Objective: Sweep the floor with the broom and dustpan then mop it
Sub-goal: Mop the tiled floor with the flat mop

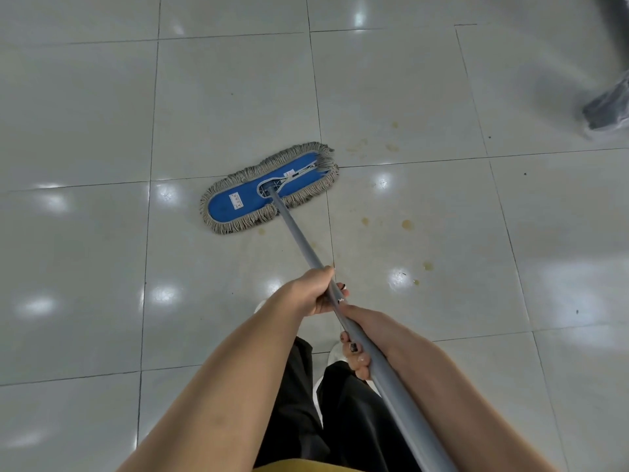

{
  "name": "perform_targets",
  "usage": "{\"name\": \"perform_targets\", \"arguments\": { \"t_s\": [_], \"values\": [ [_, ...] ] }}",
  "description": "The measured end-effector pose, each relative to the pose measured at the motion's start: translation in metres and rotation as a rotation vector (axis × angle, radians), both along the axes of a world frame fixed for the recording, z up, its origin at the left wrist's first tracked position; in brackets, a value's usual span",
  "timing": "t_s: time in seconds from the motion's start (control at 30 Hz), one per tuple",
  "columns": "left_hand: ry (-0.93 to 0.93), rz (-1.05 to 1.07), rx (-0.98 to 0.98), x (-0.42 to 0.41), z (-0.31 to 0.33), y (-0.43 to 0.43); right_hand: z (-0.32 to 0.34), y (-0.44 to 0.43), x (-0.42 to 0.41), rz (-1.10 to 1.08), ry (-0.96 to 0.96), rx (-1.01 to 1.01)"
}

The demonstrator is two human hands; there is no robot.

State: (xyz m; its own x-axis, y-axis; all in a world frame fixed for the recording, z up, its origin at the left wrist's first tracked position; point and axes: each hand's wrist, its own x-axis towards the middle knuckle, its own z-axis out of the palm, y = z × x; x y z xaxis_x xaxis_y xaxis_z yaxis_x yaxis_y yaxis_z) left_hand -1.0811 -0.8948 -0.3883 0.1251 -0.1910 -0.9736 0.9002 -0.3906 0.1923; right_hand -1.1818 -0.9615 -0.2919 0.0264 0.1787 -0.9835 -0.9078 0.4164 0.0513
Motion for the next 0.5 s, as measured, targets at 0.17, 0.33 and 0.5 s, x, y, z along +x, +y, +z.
{"name": "perform_targets", "arguments": {
  "t_s": [0.17, 0.33, 0.5],
  "values": [
    [0.012, -0.059, -0.037, 0.049, -0.008, 0.008, -0.009, 0.006, 0.047, -0.010, 0.007, -0.011],
    [-0.046, -0.055, -0.031, 0.120, -0.015, 0.019, -0.019, 0.022, 0.117, -0.068, -0.030, -0.006],
    [-0.070, -0.066, -0.023, 0.195, -0.024, 0.032, -0.032, 0.039, 0.188, -0.126, -0.060, 0.013]
  ]
}}
